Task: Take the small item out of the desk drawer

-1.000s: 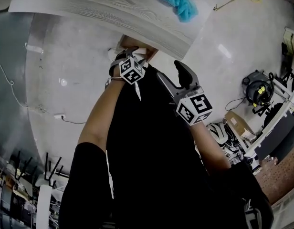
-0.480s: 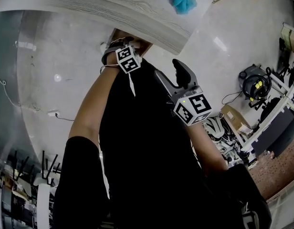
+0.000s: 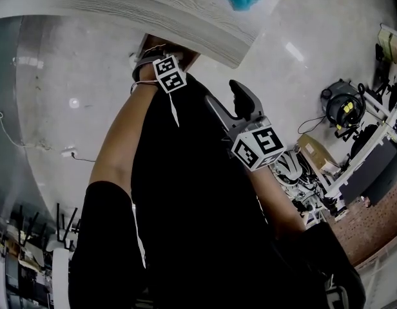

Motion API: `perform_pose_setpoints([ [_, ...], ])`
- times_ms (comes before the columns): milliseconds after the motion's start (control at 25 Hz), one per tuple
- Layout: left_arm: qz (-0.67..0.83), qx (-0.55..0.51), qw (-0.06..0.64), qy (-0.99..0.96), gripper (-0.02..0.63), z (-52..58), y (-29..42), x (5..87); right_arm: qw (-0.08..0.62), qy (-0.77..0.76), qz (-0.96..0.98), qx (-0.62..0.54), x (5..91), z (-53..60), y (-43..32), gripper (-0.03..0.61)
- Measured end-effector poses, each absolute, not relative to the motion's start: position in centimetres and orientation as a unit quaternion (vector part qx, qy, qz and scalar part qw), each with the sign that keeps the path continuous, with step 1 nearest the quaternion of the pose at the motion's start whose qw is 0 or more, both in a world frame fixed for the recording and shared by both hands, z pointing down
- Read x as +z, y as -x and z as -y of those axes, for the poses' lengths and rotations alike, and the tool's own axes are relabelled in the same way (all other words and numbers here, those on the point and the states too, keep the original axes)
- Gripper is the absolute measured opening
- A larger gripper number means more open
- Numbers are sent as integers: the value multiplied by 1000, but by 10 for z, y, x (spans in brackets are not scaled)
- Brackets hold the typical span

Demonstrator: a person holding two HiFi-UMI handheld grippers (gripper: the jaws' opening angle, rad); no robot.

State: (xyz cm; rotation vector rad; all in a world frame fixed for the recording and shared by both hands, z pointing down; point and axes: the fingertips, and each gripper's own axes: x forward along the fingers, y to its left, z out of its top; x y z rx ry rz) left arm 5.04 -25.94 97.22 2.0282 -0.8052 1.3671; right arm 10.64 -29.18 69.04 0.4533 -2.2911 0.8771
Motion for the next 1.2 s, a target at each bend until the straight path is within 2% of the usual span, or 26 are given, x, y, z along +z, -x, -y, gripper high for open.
perform_pose_setpoints([
  [280, 307, 522, 249, -756, 242, 263, -45, 974, 317, -177, 868, 339, 694, 290, -110, 287],
  [520, 316, 556, 223, -735, 204, 265, -42, 977, 316, -181, 867, 339, 695, 290, -114, 287],
  [680, 316, 567, 224, -727, 196, 264, -43, 977, 315, -183, 867, 341, 696, 291, -117, 287],
  [760, 317, 563, 237, -726, 144, 261, -45, 978, 312, -184, 867, 342, 695, 292, -119, 287],
  [1200, 320, 561, 253, -720, 143, 259, -40, 970, 309, -177, 869, 343, 690, 298, -121, 287],
])
